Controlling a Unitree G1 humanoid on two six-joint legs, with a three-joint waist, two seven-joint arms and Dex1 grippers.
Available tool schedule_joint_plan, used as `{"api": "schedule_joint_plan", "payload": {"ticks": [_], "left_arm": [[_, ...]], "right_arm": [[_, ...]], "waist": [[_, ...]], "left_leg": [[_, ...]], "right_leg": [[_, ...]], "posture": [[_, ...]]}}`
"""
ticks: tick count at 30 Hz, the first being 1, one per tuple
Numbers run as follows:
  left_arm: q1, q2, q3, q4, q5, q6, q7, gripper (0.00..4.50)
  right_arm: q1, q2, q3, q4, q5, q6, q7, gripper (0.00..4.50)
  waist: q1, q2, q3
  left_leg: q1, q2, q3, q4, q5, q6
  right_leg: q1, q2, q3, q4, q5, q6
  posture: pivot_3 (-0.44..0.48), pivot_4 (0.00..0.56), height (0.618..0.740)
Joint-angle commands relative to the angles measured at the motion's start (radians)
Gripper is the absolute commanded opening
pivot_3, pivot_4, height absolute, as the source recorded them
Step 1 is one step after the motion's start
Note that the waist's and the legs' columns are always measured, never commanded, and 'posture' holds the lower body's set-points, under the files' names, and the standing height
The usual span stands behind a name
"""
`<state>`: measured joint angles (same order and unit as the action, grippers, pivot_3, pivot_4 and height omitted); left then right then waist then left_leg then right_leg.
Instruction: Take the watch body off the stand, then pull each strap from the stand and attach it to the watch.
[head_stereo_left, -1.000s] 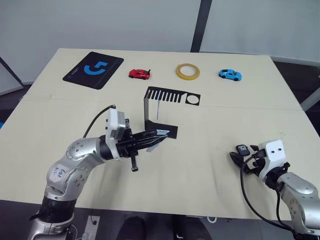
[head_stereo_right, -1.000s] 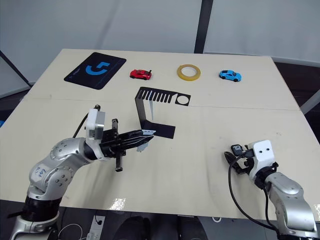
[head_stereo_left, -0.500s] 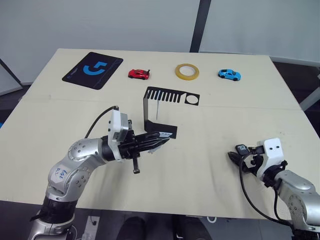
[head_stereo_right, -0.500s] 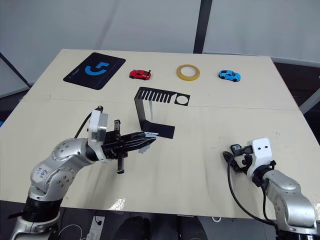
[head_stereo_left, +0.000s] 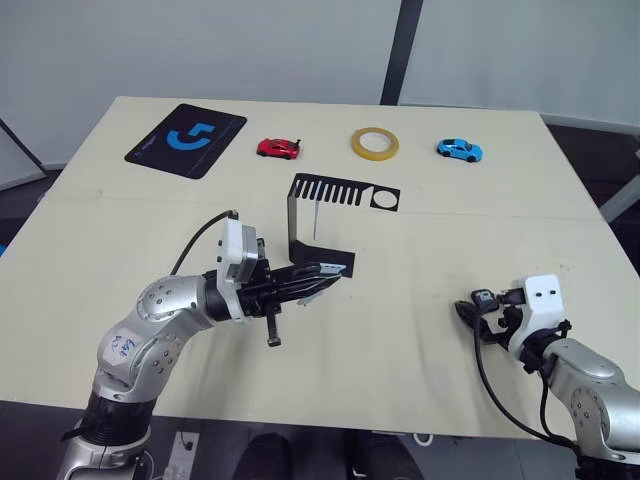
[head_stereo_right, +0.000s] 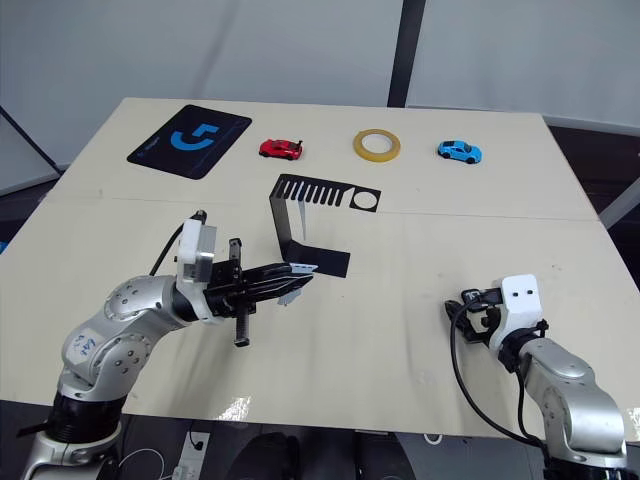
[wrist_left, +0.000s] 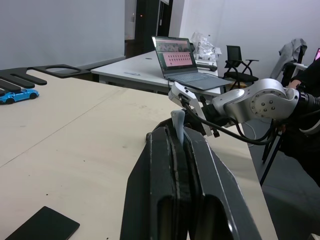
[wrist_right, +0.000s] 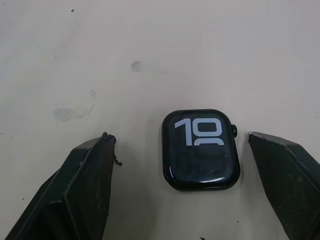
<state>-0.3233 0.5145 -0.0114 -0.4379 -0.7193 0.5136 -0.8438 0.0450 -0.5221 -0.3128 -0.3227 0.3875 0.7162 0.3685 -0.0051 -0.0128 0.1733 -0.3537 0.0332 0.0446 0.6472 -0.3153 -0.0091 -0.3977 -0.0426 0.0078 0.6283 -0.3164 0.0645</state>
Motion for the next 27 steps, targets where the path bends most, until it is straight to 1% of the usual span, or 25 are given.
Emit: {"api": "schedule_joint_plan", "payload": {"ticks": [1,6,13,14,15,16,18,19,20,27], "left_arm": [[-0.016,0.003,0.011,-0.021,-0.002,-0.017,-0.009,0.0],[-0.019,0.003,0.009,-0.02,-0.002,-0.015,-0.011,0.0],[-0.02,0.012,0.015,-0.019,-0.002,-0.013,-0.019,0.0],[-0.021,0.013,0.016,-0.018,-0.003,-0.012,-0.021,0.0],[-0.021,0.014,0.017,-0.017,-0.004,-0.012,-0.022,0.0],[-0.022,0.016,0.018,-0.017,-0.005,-0.012,-0.023,0.0],[-0.022,0.018,0.019,-0.018,-0.007,-0.01,-0.025,0.0],[-0.022,0.018,0.019,-0.019,-0.008,-0.008,-0.025,0.0],[-0.022,0.019,0.02,-0.02,-0.008,-0.007,-0.025,0.0],[-0.02,0.019,0.022,-0.027,-0.012,-0.001,-0.022,0.0]], "right_arm": [[0.024,0.013,0.014,-0.011,-0.012,0.001,-0.008,4.42],[0.029,0.037,0.014,-0.012,0.004,0.012,-0.019,4.42],[0.038,0.029,0.044,-0.001,-0.03,-0.016,-0.011,4.42],[0.037,0.03,0.044,0.0,-0.03,-0.017,-0.011,3.93],[0.036,0.031,0.044,0.002,-0.029,-0.018,-0.012,3.73],[0.034,0.03,0.044,0.005,-0.028,-0.02,-0.011,3.29],[0.029,0.027,0.042,0.011,-0.025,-0.022,-0.009,2.23],[0.027,0.025,0.039,0.014,-0.023,-0.021,-0.008,1.77],[0.026,0.025,0.037,0.015,-0.022,-0.021,-0.007,1.5],[0.024,0.022,0.027,0.016,-0.007,-0.007,0.002,1.5]], "waist": [[0.0,0.0,0.0],[-0.001,0.0,0.0],[-0.003,0.0,0.0],[-0.004,0.0,0.0],[-0.005,0.0,0.0],[-0.006,0.0,0.0],[-0.005,0.0,0.0],[-0.005,-0.001,0.0],[-0.005,-0.001,-0.001],[-0.004,-0.003,-0.001]], "left_leg": [[0.0,0.0,0.0,0.0,0.0,0.0],[0.0,0.0,0.0,0.0,0.0,0.0],[0.0,0.0,0.0,0.0,0.0,0.0],[0.0,0.0,0.0,0.0,0.0,0.0],[0.0,0.0,0.0,0.0,0.0,0.0],[0.0,0.0,0.0,0.0,0.0,0.0],[0.0,0.0,0.0,0.0,0.0,0.0],[0.0,0.0,0.0,0.0,0.0,0.0],[0.0,0.0,0.0,0.0,0.0,0.0],[0.0,0.0,-0.001,0.0,0.0,0.0]], "right_leg": [[0.0,0.0,0.0,0.0,0.0,0.0],[0.0,0.0,0.0,0.0,0.0,0.0],[0.0,0.0,0.0,0.0,0.0,0.0],[0.0,0.0,0.0,0.0,0.0,0.0],[0.0,0.0,0.0,0.0,0.0,0.0],[0.0,0.0,0.0,0.0,0.0,0.0],[0.0,0.0,0.0,0.0,0.0,0.0],[0.0,0.0,0.0,0.0,0.0,0.0],[0.0,0.0,0.0,0.0,0.0,0.0],[0.001,0.0,0.0,0.0,0.0,0.0]], "posture": [[0.0,0.15,0.74],[0.0,0.15,0.74],[0.0,0.15,0.74],[0.0,0.15,0.74],[0.0,0.15,0.74],[0.0,0.15,0.74],[0.0,0.15,0.74],[0.0,0.15,0.74],[0.0,0.15,0.74],[0.0,0.15,0.74]]}}
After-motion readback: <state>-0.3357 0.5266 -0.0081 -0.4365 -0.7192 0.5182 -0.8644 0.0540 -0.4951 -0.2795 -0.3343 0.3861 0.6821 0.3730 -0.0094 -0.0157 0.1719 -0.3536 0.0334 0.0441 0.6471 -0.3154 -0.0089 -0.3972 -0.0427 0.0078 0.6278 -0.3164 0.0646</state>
